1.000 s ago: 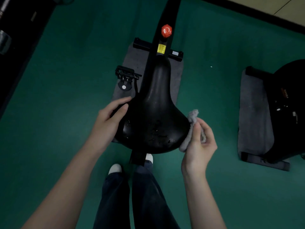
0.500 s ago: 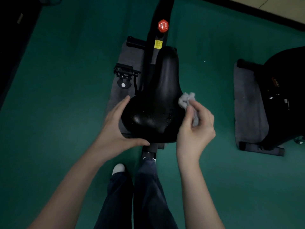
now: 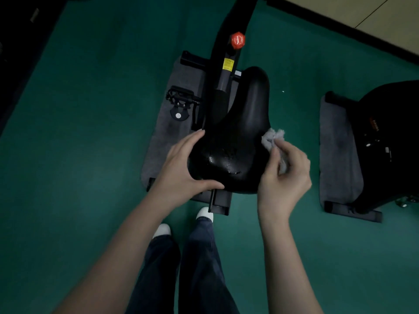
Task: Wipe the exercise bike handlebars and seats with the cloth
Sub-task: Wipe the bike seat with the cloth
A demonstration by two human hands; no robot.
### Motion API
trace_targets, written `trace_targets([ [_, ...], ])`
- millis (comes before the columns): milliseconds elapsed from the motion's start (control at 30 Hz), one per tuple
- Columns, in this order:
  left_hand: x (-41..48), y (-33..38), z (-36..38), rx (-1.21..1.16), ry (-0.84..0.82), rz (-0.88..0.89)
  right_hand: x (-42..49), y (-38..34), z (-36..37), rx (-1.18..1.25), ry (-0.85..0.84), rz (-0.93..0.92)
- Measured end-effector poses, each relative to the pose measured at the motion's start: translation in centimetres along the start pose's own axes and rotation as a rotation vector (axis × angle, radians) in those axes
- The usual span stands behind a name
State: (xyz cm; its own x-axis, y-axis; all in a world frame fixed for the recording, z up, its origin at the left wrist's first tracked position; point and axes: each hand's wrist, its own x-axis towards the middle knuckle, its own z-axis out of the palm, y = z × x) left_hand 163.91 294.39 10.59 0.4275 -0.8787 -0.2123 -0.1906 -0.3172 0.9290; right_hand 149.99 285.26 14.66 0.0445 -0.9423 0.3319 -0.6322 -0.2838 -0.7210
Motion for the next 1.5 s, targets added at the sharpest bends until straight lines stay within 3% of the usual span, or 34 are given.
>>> trace_targets([
  [100,0.0,-0.2,0.1,-0.006,0.012,0.016,-0.9,-2.0,1.7,-0.074,-0.115,-0.161],
  [267,0.1,-0.7,0.3,-0.025,0.011,0.025,-3.2,-0.9,0.2,0.025,-0.289,-0.445],
  [467,-0.1,-1.3,0.8,-0.096,0.049,-0.009,-1.1,-1.6,0.9,-0.025,-0.198,-0.288],
  [733,-0.9,-1.9,1.6,-0.208,0.089,-0.075,-1.5,-1.4,0.4,0.031,-0.603,-0.696],
  [967,-0.8,-2.4,1.8,-0.259,0.076,-0.097,-0.4,-2.4,1.0,-0.023,-0.504,-0.615],
  [1067,-0.8,-3.0,1.4,-0.254,0.050,-0.104,1.1,-4.6,3.3,-0.100,-0.673,-0.642],
  [1167,-0.9,-3.5,1.1,-0.268,0.039,-0.147,2.6,-5.3,4.3,-0.137,-0.934,-0.786],
  [1333,-1.0,-3.8,0.6,-0.347,0.045,-0.150,3.6,-3.9,2.4,0.016,-1.197,-0.971],
  [1400,-1.0,-3.7,0.5,-0.323,0.040,-0.134,3.4,-2.6,1.0,0.053,-1.180,-0.993],
  [1500,-1.0,-3.5,0.3,-0.267,0.029,-0.124,2.1,-0.5,-0.3,0.053,-0.993,-0.974],
])
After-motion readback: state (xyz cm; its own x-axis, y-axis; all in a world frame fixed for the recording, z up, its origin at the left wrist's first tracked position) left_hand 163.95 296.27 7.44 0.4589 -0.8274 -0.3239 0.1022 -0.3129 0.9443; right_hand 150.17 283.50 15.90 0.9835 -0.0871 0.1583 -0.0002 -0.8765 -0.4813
